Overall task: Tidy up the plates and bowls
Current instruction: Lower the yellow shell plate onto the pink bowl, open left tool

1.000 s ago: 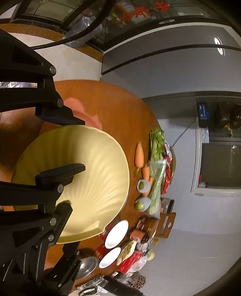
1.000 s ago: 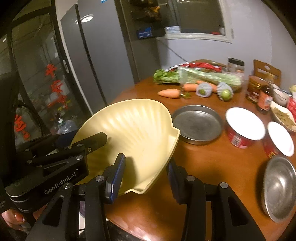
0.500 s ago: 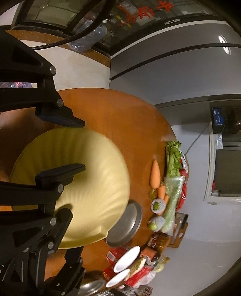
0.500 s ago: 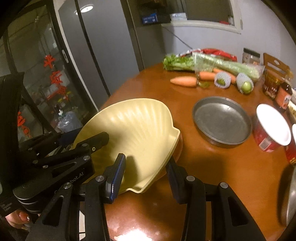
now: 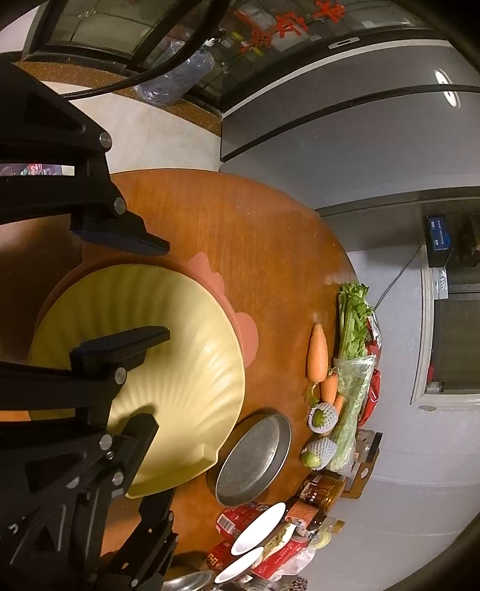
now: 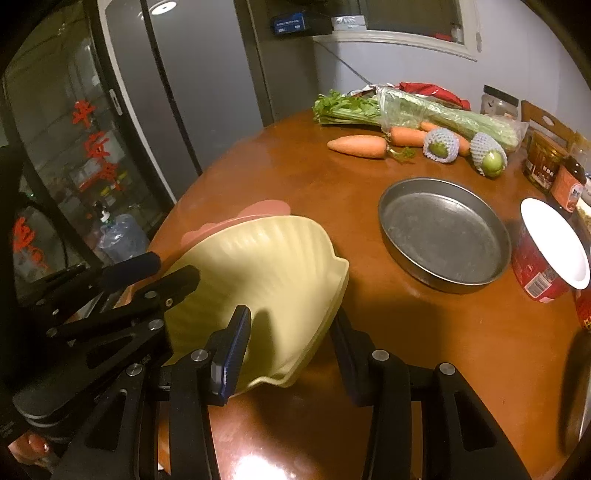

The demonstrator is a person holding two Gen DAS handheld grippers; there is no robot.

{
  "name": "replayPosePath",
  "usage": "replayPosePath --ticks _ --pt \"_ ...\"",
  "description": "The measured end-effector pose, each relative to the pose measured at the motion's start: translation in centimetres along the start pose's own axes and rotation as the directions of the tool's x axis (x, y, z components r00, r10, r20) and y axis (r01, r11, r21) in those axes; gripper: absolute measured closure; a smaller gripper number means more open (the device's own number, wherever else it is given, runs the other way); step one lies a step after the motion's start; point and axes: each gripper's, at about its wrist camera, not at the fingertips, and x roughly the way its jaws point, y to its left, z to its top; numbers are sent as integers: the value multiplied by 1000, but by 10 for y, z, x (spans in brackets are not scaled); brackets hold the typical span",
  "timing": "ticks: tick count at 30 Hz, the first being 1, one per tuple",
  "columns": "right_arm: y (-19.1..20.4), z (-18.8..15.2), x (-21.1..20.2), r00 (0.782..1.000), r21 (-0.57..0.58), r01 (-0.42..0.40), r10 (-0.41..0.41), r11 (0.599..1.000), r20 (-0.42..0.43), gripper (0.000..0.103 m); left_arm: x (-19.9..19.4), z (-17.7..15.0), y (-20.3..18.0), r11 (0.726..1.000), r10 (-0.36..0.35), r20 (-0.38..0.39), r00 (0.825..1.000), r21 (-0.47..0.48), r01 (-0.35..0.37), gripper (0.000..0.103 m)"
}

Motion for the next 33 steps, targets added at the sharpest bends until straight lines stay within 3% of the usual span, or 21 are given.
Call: replayPosePath --ticks 5,7,12,19,33 --pt "1 0 4 1000 -16 22 -22 1000 8 56 -11 -4 7 1000 7 24 1000 -23 -6 62" --pt "2 0 4 1000 -22 23 -23 999 7 56 -15 -5 10 999 23 33 999 -24 -22 50" --pt "1 -1 0 1000 -25 15 -14 1000 11 55 -18 -12 19 999 45 22 999 -30 -44 45" --pt "12 -5 -6 998 -76 55 -52 996 38 55 -3 -17 21 999 5 -36 999 -50 -7 45" --pt "14 -4 5 998 -139 62 -59 988 20 51 3 -18 21 998 -27 -63 998 -63 23 45"
